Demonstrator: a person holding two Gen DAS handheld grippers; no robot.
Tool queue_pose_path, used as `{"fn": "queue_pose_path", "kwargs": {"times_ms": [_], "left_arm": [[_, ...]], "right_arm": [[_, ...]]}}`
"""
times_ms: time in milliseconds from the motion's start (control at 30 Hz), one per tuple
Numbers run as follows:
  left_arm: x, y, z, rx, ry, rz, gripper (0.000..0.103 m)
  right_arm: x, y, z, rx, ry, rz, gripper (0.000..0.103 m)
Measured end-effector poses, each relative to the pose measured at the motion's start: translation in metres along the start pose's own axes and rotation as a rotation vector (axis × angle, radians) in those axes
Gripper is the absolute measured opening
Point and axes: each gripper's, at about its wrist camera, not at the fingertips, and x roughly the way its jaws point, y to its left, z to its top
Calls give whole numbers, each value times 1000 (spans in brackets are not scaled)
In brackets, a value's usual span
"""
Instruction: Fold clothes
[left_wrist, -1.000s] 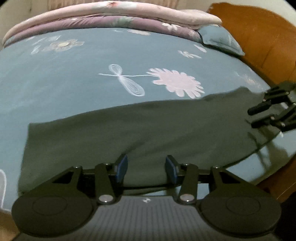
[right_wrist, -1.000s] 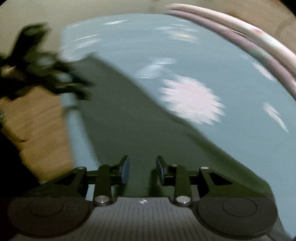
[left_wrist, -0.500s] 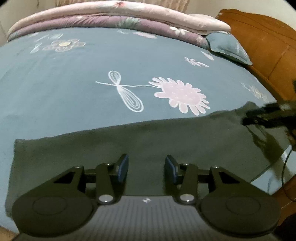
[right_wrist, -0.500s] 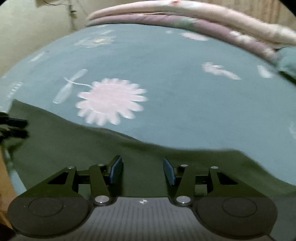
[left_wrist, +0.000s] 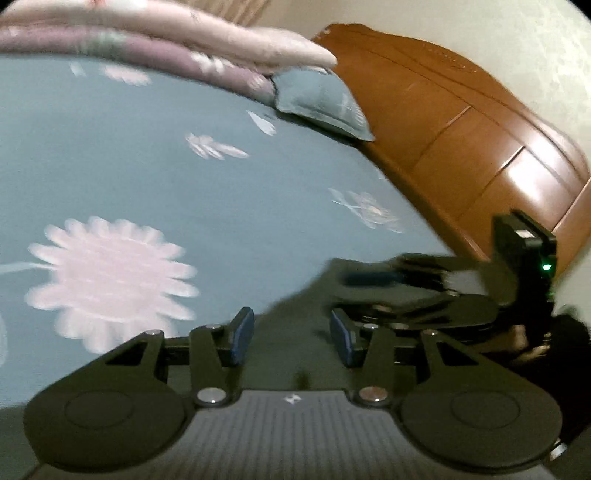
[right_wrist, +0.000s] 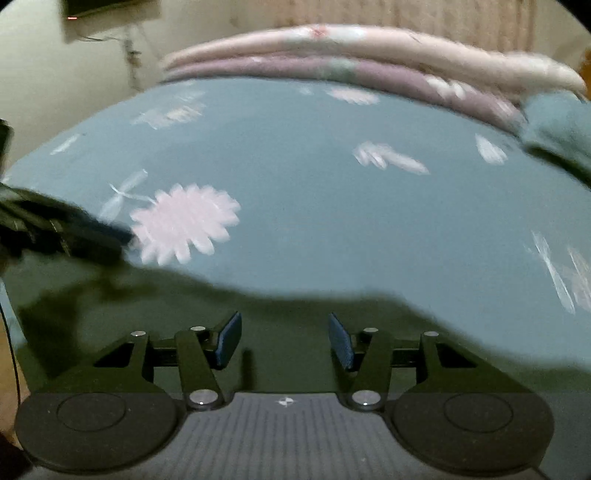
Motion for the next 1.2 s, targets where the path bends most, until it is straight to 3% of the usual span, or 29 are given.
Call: {"fn": "queue_pose_path", "kwargs": {"times_ms": [133,267,500,633,767,833,933,1000,1067,1200], "left_arm": [[23,10,-14,-97,63,5,46],[23,20,-32,-178,41,5,48],[28,8,-23,-126,43,0,49],[42,13,-10,-117,35,36,47],[34,17,0,-156,-12,68,45],[31,12,1,-148,-21,33,45],[32,5,0,-140,-20,-43,55],[42,5,-2,-126,13,27,56],[47,7,-3,-124,34,91,41],[34,11,6,-173,12,32,46]], "right_arm": [[5,0,7,-73,-10,36,60],[2,-4,0,-106,21,51,60],[-4,-10,-12,-162,71,76,60],[-13,-14,-5,-126,16,72,62],[-9,-31,-2,-30,33,3,62],[-13,-43,-4,52,18,31,62],[-8,-52,-4,92,8,20,62],[-5,-58,-4,118,2,13,62],[-2,-65,-4,144,-5,6,62],[4,-77,-3,196,-18,-8,63]]}}
